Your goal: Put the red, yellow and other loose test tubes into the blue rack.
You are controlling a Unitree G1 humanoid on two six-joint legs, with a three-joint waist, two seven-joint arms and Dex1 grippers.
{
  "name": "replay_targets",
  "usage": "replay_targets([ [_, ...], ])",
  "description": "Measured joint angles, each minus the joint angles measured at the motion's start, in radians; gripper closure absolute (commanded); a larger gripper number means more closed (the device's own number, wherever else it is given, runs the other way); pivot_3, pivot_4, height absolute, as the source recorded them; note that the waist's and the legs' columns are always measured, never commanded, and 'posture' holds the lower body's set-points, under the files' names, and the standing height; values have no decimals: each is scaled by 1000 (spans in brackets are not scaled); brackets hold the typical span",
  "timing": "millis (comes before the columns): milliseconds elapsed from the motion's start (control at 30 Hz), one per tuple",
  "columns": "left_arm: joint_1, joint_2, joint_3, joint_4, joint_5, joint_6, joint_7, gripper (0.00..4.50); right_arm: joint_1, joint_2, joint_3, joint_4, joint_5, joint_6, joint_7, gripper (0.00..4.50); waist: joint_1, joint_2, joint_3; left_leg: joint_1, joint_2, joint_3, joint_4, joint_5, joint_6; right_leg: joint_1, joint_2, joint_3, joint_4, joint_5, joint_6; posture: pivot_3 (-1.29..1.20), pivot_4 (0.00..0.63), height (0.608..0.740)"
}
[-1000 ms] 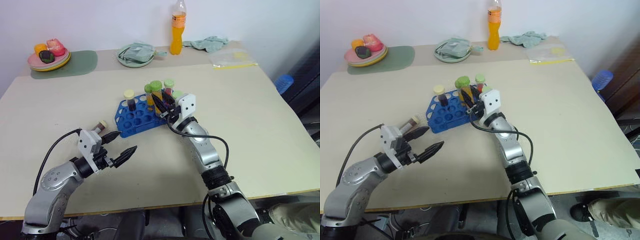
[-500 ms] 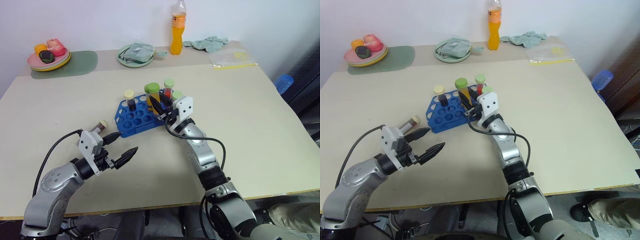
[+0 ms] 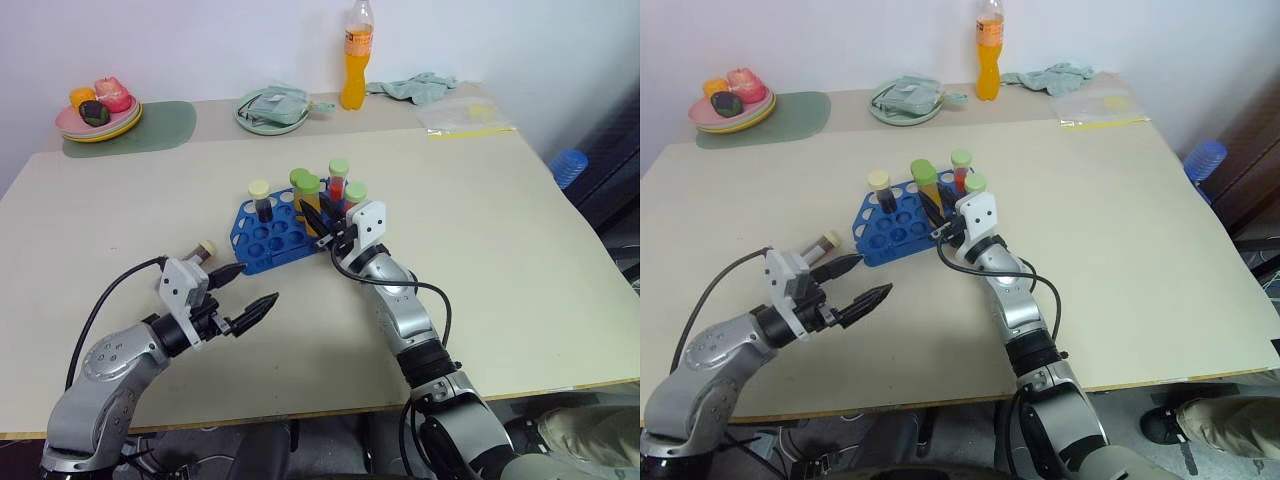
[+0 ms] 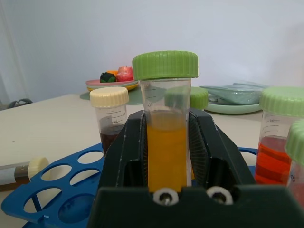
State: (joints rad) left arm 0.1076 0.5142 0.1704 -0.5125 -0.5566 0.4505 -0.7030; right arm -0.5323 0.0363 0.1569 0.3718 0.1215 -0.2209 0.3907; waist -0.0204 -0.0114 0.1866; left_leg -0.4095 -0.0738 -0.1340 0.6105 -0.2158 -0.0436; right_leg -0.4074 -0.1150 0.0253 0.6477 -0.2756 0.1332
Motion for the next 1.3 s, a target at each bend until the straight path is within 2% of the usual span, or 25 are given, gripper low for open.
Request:
replay_targets([
  [67,-6,0,0,-2,-1,5,9,0,-4,2,0,8,0,-1,0,3788,0,0,0,0,0,0,0,0,0,0,0,0,0,0,0,0,150,740],
  [267,-35,4,2,-5,-10,44,42,0,-23,15,-6,9,2,-13,3,843,-1,0,0,0,0,0,0,0,0,0,0,0,0,0,0,0,150,740],
  [433,-54,60,50,-7,-56,118,65,0,-27,19,-14,-45,10,-24,6,843,-1,0,0,0,0,-1,0,0,0,0,0,0,1,0,0,0,150,740],
  [633,-146,151,150,65,-114,265,125,0,-43,-15,-16,-181,16,40,21,843,-1,0,0,0,0,-1,0,0,-1,0,1,0,1,0,0,0,150,740],
  [767,-214,276,168,132,-80,346,157,0,-49,-118,-11,-290,24,161,82,843,2,0,0,0,-1,-1,0,1,-1,0,1,0,1,0,0,0,150,740],
  [867,-320,380,137,211,-78,491,157,0,-29,-239,-9,-390,60,286,177,843,4,0,0,0,-1,-1,0,0,-1,0,1,-1,1,0,0,0,150,740],
  [967,-459,501,25,306,-62,646,127,0,18,-370,4,-480,102,393,303,843,1,-1,1,0,-2,1,0,0,0,1,1,-1,0,0,0,0,150,740],
  [1033,-576,582,-125,387,-30,726,57,0,54,-467,19,-543,132,457,395,843,0,-1,1,0,-2,1,0,0,0,1,2,-2,1,0,1,0,150,740],
  [1133,-684,589,-267,483,21,744,-20,0,78,-529,33,-603,162,520,471,843,-9,-1,1,0,-1,2,0,0,0,0,3,-1,1,-1,1,0,150,740],
  [1300,-883,525,-522,708,183,648,-170,0,112,-589,77,-671,177,571,555,843,-11,-2,2,-1,-1,2,1,0,0,1,3,-2,1,-1,1,0,150,740],
])
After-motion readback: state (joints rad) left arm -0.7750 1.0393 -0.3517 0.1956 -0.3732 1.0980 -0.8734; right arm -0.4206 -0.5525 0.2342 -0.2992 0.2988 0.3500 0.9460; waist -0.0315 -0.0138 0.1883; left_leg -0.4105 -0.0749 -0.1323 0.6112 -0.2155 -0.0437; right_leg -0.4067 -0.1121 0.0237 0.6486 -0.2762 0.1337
